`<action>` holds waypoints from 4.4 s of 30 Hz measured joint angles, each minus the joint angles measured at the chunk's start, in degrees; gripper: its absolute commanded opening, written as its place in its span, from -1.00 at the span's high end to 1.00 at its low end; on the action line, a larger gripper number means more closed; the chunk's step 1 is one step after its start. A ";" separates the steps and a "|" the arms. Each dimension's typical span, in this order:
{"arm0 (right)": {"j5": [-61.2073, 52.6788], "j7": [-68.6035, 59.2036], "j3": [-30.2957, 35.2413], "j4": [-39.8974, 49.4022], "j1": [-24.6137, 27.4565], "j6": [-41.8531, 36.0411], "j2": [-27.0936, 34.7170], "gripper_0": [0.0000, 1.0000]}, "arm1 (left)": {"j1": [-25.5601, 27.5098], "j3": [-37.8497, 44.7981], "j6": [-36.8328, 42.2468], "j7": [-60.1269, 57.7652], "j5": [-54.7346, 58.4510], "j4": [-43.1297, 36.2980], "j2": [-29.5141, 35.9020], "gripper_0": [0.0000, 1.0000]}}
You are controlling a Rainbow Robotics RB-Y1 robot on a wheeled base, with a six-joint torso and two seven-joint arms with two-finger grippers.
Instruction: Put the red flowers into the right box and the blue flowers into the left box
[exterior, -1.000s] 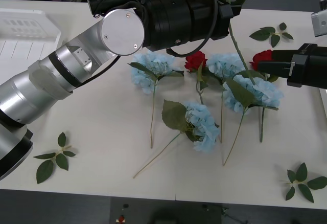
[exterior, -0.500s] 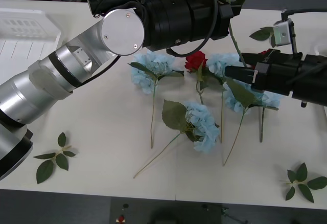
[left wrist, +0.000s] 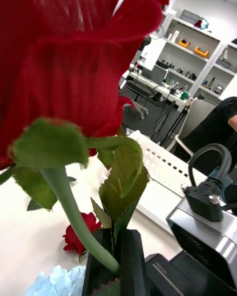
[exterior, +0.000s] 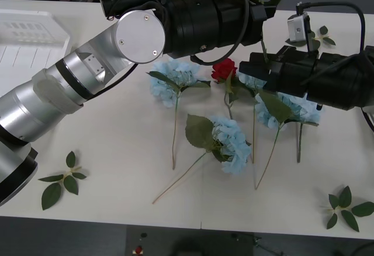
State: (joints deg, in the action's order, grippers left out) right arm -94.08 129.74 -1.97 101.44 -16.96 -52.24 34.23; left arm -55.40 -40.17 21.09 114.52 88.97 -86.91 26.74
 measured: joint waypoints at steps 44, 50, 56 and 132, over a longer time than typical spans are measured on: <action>-5.06 -4.38 -15.75 -31.49 -2.13 0.58 47.87 1.00 | 1.04 0.51 21.04 -0.01 27.50 -1.86 19.33 -1.00; -0.76 -4.74 -22.15 -37.74 -2.15 13.57 49.56 1.00 | 5.92 0.56 38.31 -0.22 18.39 2.09 28.28 -1.00; 1.75 -6.64 -30.19 -43.84 -2.66 27.86 47.25 1.00 | 7.49 -0.66 39.46 -11.32 8.43 10.04 22.92 -1.00; 31.77 -58.97 -32.50 -56.78 -30.07 -2.64 9.45 0.89 | -1.79 -1.79 42.25 -4.46 -39.49 29.94 37.28 -0.94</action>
State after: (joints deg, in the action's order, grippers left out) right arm -62.31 70.77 -34.47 44.66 -47.03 -54.88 43.68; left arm -57.18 -41.96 63.34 110.06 49.48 -56.97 64.01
